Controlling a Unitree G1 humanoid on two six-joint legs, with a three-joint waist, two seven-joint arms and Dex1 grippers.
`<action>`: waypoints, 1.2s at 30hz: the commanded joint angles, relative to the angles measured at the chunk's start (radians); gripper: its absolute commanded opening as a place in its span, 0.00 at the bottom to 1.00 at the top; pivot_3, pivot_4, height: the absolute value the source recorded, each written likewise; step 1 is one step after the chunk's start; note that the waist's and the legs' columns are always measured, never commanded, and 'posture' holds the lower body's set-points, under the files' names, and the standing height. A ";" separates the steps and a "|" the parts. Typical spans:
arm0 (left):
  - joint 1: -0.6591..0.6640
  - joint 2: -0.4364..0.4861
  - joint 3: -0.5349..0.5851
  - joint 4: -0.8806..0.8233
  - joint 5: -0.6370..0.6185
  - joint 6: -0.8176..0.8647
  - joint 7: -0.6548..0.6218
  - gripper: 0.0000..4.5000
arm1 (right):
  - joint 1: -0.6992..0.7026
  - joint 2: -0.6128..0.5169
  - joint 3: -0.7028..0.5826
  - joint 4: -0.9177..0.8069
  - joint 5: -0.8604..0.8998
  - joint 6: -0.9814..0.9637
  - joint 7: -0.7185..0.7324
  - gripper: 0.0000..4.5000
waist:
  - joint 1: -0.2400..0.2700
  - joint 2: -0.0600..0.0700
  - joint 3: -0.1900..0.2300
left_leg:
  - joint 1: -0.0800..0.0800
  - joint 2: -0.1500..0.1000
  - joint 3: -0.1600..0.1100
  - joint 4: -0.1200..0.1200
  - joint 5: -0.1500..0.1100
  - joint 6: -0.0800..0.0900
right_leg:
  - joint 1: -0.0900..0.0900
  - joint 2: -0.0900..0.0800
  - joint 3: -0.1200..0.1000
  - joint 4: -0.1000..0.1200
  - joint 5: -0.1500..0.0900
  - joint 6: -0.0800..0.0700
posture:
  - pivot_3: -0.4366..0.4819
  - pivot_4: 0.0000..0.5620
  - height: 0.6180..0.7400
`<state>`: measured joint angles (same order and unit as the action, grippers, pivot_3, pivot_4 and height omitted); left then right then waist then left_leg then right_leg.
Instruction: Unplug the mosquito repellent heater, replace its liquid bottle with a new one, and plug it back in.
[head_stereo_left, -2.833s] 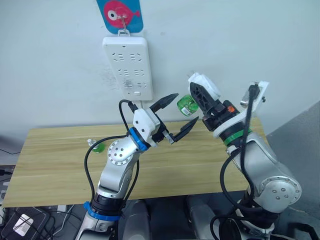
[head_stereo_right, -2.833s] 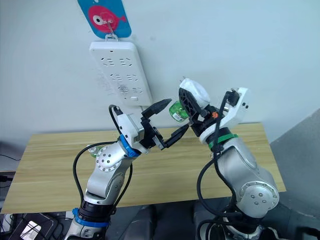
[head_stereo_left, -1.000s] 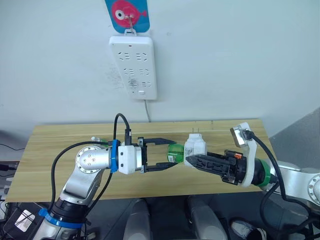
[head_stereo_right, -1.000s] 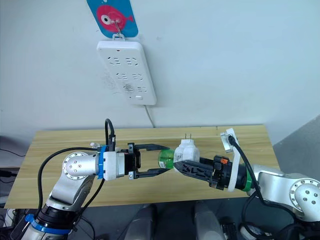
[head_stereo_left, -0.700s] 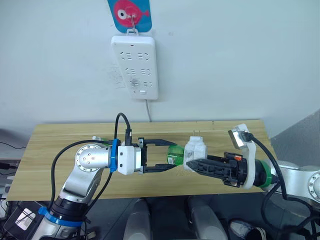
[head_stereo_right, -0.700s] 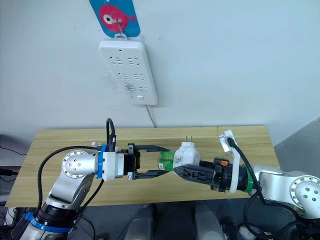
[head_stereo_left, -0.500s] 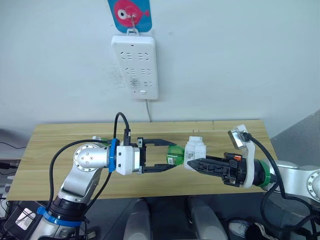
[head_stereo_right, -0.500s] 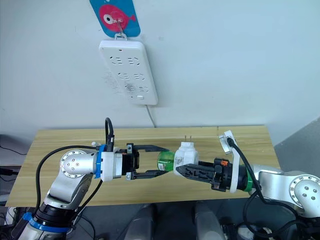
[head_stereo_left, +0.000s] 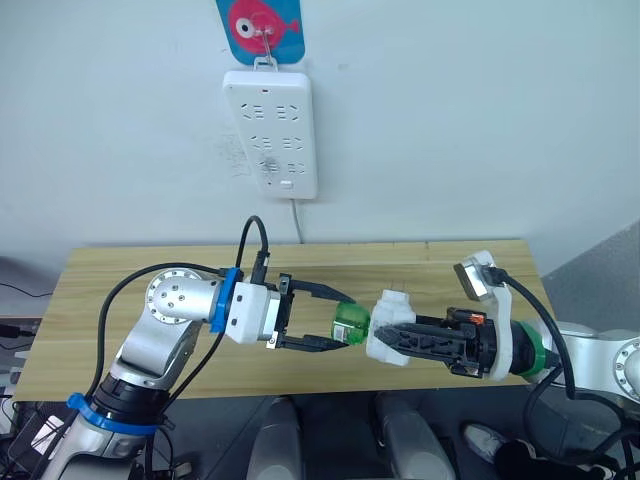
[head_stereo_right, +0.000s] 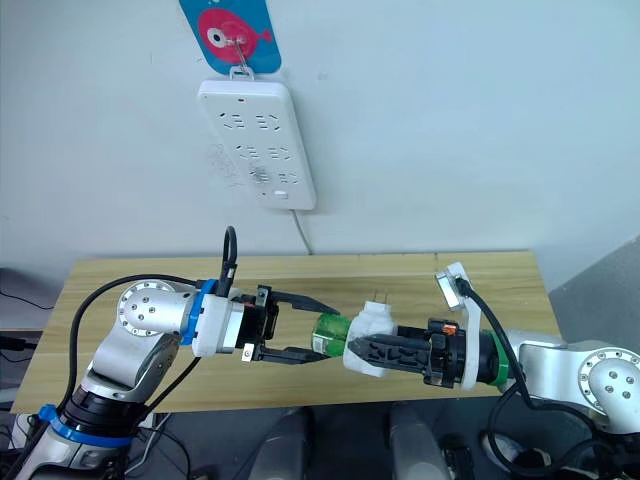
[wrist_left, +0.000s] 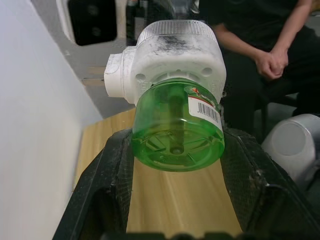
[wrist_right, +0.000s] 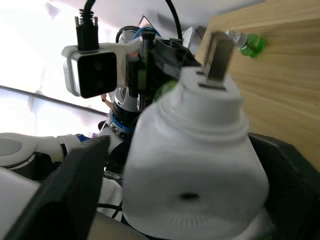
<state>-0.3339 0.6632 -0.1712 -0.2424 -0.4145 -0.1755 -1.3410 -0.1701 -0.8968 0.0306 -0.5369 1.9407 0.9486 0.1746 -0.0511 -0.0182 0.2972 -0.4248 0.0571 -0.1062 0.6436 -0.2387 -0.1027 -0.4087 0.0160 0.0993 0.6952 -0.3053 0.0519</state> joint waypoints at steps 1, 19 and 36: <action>0.006 -0.002 0.007 -0.013 -0.001 -0.024 -0.003 0.50 | -0.005 -0.011 -0.021 -0.022 -0.008 0.002 0.020 1.00 | 0.000 0.000 0.000 | 0.000 0.000 0.000 0.000 0.000 0.000 | 0.000 0.000 0.000 0.000 0.000 0.000 | 0.45 0.54 1.00; 0.017 -0.023 0.010 -0.026 0.002 -0.023 0.032 0.50 | -0.039 0.033 0.025 0.001 -0.024 0.019 0.038 0.87 | 0.001 0.000 0.000 | 0.000 0.000 0.000 0.000 0.000 0.000 | 0.000 0.000 0.000 0.000 0.000 0.000 | 0.46 0.54 1.00; -0.090 0.180 0.017 -0.146 -0.412 0.876 0.113 0.50 | -0.057 0.018 0.019 0.003 -0.044 0.069 0.120 0.68 | 0.001 -0.002 0.009 | 0.000 0.001 -0.001 0.000 0.000 0.000 | 0.000 0.001 -0.001 0.000 -0.003 0.004 | 0.48 0.52 1.00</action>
<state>-0.4364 0.8441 -0.1885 -0.3906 -0.8341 0.7079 -1.2404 -0.2174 -0.8706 0.0840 -0.5051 1.8672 1.0137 0.2497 -0.0506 -0.0200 0.3061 -0.4250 0.0583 -0.1070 0.6434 -0.2388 -0.1028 -0.4091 0.0170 0.0985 0.6954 -0.3082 0.0562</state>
